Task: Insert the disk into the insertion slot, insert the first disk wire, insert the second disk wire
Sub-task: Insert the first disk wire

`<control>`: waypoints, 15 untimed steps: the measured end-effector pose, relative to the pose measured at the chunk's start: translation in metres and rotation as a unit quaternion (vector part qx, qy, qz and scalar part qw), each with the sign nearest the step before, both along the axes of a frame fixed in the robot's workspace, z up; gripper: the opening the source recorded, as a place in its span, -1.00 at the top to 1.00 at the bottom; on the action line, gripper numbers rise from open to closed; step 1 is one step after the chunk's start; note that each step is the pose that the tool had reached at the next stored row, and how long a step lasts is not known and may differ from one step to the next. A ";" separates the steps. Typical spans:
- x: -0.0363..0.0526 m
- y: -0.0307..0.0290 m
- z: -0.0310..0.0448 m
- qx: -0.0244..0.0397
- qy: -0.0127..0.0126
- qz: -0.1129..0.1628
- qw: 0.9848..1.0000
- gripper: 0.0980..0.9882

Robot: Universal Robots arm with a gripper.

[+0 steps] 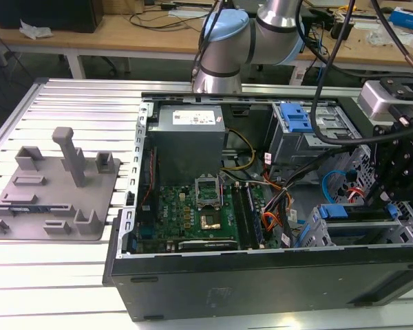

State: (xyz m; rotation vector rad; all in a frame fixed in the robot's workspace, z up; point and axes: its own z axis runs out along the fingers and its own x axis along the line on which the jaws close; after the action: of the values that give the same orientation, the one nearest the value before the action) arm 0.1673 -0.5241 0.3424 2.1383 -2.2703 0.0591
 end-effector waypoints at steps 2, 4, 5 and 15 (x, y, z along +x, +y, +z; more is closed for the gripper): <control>0.0000 0.0000 0.0024 0.000 0.000 0.000 1.000 0.85; 0.0000 0.0000 0.0029 -0.001 0.000 0.000 1.000 0.85; 0.0000 -0.0001 0.0028 -0.002 0.000 0.000 1.000 0.85; 0.0000 -0.0020 -0.0007 -0.002 0.000 0.000 1.000 0.85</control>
State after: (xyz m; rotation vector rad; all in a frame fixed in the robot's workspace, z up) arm 0.1674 -0.5261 0.3417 2.1367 -2.2685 0.0629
